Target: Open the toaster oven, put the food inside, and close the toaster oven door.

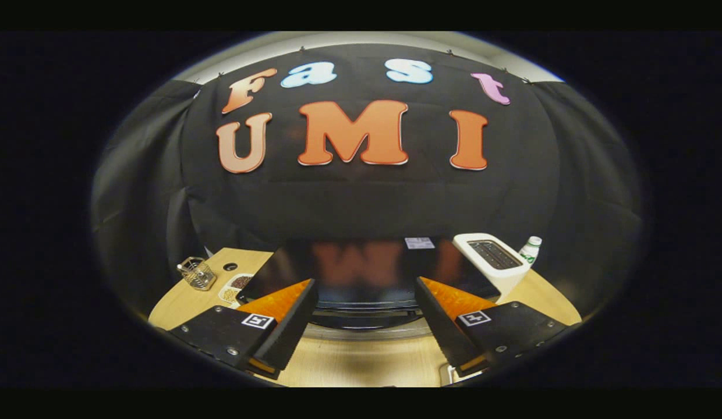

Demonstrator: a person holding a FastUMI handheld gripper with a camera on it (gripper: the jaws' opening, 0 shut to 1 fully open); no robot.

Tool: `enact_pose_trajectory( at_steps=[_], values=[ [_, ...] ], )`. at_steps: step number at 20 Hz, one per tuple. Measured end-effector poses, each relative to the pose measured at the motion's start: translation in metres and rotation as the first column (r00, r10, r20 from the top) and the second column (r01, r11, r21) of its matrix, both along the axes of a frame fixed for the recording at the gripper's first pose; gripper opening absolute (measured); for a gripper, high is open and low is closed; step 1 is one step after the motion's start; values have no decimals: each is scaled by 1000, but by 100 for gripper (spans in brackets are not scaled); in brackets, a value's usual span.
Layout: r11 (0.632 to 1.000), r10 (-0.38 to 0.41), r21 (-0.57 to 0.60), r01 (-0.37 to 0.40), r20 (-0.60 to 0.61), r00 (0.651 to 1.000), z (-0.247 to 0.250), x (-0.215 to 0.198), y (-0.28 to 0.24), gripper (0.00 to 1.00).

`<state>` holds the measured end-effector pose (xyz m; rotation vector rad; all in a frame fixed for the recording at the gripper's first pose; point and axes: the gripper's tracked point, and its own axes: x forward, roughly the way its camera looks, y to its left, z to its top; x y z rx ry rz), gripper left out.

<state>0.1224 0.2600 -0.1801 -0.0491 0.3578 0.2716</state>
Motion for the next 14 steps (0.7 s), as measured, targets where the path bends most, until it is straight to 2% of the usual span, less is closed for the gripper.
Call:
enact_pose_trajectory(
  at_steps=[5,7,12,14],
  values=[
    [999,4,-41,-7,-77,997,-30,4,13,99],
    [1000,1,-19,-3,-73,997,-27,4,11,99],
    [998,36,-47,-41,-83,996,-29,5,11,99],
    [999,33,-17,-35,-122,992,-31,-5,12,99]
  ],
)
